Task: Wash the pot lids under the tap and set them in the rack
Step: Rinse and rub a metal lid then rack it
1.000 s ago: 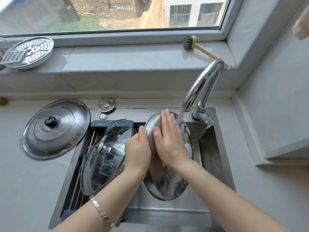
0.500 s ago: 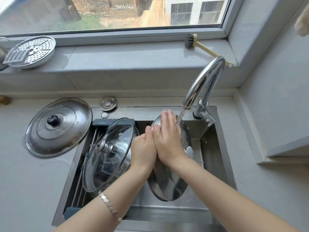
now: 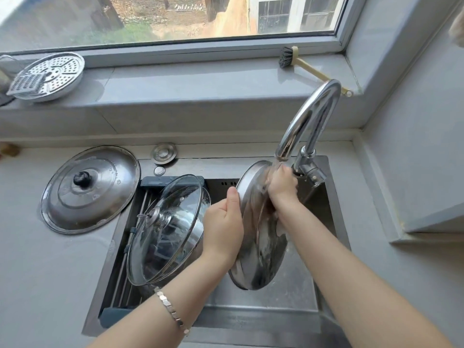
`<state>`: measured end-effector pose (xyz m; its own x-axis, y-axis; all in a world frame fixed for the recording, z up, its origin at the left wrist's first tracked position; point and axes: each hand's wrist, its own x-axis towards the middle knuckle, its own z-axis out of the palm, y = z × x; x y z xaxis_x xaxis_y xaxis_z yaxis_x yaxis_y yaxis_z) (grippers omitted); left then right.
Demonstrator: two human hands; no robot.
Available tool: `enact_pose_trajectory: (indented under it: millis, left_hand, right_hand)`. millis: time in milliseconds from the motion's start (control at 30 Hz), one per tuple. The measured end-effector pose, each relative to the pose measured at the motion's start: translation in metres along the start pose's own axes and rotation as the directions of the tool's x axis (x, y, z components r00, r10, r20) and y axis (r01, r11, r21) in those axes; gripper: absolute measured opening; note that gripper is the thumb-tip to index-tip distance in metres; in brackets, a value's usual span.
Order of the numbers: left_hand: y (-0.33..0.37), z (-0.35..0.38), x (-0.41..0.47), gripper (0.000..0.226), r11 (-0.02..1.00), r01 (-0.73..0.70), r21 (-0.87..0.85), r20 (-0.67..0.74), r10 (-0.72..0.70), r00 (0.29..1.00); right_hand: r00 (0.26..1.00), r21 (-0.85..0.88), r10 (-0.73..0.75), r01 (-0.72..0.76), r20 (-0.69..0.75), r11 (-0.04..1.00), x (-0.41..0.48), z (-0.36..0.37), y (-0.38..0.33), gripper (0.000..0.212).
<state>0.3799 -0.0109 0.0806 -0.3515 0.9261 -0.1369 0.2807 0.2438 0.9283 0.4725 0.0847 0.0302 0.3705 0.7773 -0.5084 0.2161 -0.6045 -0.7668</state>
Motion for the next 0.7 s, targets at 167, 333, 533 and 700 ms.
enact_pose_trajectory:
  millis: [167,333,533,700]
  left_hand:
    - [0.003,-0.002,0.022,0.046,0.944,0.276,-0.178,-0.115,-0.299,0.947]
    - [-0.007,-0.023,0.045,0.031,0.859,0.366,-0.359,-0.219,-0.458,0.861]
    - [0.007,-0.02,0.041,0.038,0.863,0.334,-0.379,-0.297,-0.455,0.839]
    - [0.017,-0.025,0.048,0.041,0.842,0.29,-0.456,-0.378,-0.478,0.793]
  right_hand:
    - [0.64,-0.229,-0.745,0.766,0.189,0.6,-0.084,0.016,0.017,0.064]
    - [0.431,-0.238,-0.855,0.897,0.287,0.373,-0.08,0.001,0.093,0.054]
    - [0.498,-0.212,-0.813,0.867,0.302,0.451,-0.085,0.0,0.068,0.055]
    - [0.389,-0.221,-0.867,0.917,0.311,0.332,-0.086,-0.007,0.087,0.054]
